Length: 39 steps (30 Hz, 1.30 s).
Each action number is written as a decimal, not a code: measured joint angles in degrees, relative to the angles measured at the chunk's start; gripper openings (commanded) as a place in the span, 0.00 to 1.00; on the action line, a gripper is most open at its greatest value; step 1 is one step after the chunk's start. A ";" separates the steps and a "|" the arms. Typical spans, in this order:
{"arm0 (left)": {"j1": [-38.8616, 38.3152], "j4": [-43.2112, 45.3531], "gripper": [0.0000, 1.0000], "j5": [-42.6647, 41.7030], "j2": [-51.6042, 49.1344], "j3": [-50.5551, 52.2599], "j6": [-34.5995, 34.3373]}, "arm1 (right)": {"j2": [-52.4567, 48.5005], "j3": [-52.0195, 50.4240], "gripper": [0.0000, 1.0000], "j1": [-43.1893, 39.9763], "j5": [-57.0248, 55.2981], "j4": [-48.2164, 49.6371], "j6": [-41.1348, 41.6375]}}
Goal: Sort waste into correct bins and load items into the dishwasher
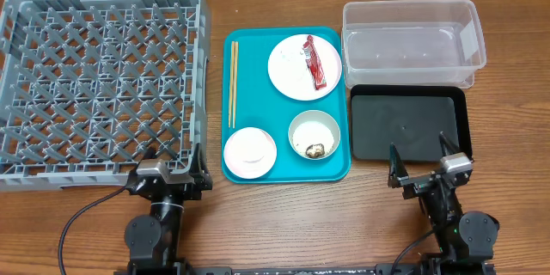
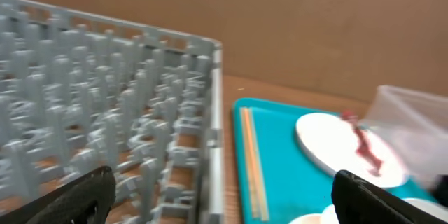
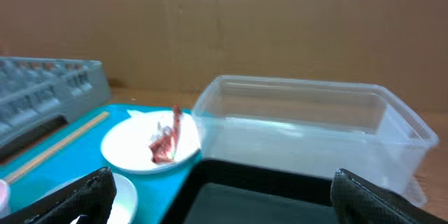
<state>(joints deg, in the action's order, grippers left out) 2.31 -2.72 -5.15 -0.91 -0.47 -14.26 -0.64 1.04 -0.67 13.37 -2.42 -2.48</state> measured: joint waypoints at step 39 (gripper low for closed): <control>0.00 -49.09 1.00 -25.68 -65.24 -78.34 -0.72 | -81.48 86.40 1.00 7.48 37.90 -39.63 8.26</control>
<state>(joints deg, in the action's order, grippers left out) 2.31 -51.81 -30.83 -66.15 -78.81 -14.98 -82.13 87.44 6.81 51.27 -42.04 5.78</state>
